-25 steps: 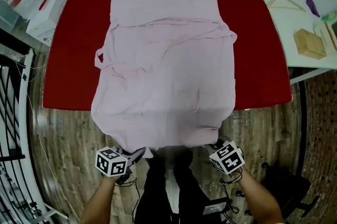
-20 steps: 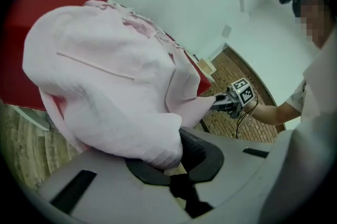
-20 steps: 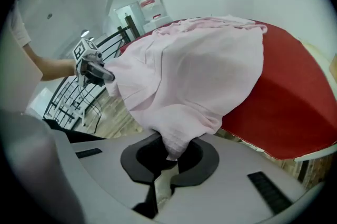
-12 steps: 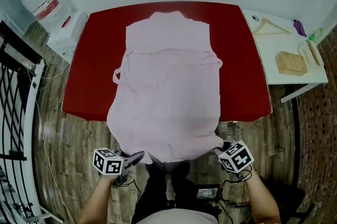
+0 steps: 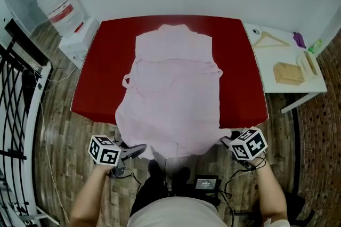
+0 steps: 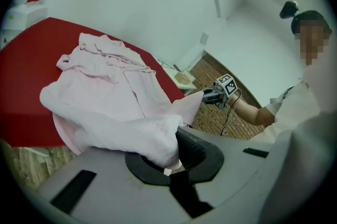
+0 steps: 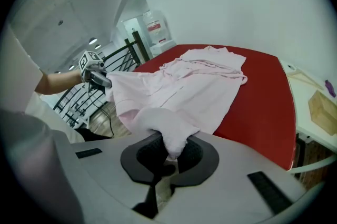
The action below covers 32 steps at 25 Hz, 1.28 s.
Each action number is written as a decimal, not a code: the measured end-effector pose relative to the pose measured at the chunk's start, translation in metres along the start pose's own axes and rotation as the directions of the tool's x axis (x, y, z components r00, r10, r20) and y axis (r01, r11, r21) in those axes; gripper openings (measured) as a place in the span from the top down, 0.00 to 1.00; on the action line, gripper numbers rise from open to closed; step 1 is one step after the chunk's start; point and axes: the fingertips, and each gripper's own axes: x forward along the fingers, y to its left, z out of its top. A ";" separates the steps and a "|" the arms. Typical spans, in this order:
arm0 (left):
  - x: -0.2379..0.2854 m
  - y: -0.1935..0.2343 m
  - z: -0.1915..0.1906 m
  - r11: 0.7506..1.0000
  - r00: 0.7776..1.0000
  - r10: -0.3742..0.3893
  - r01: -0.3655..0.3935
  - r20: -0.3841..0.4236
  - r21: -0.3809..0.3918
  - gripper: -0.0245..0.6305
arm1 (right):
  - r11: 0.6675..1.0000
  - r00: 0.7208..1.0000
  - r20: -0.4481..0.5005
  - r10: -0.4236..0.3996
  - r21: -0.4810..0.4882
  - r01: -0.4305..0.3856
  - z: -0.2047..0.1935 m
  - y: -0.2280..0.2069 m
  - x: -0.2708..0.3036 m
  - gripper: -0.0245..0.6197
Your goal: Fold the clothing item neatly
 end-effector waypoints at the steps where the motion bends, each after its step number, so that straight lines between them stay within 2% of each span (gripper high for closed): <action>1: -0.004 -0.002 0.008 1.000 1.000 -0.005 0.005 0.005 0.015 0.94 | 1.000 1.000 0.003 -0.008 -0.006 0.008 0.006 -0.003 -0.005 0.93; 8: -0.034 0.002 0.080 0.992 0.998 -0.051 0.047 0.035 0.117 0.94 | 0.998 0.997 0.037 -0.068 0.012 0.068 0.055 -0.029 -0.034 0.93; 15: -0.062 0.020 0.154 0.976 0.986 -0.156 0.144 0.061 0.165 0.94 | 0.987 0.988 0.053 -0.147 0.067 0.143 0.110 -0.050 -0.045 0.93; 25: -0.064 0.062 0.224 0.954 0.959 -0.276 0.264 0.071 0.145 0.94 | 0.974 0.979 0.057 -0.194 0.128 0.186 0.164 -0.065 -0.032 0.93; 32: -0.057 0.076 0.263 0.934 0.935 -0.343 0.330 0.091 0.135 0.94 | 0.966 0.977 0.073 -0.202 0.176 0.187 0.203 -0.079 -0.025 0.93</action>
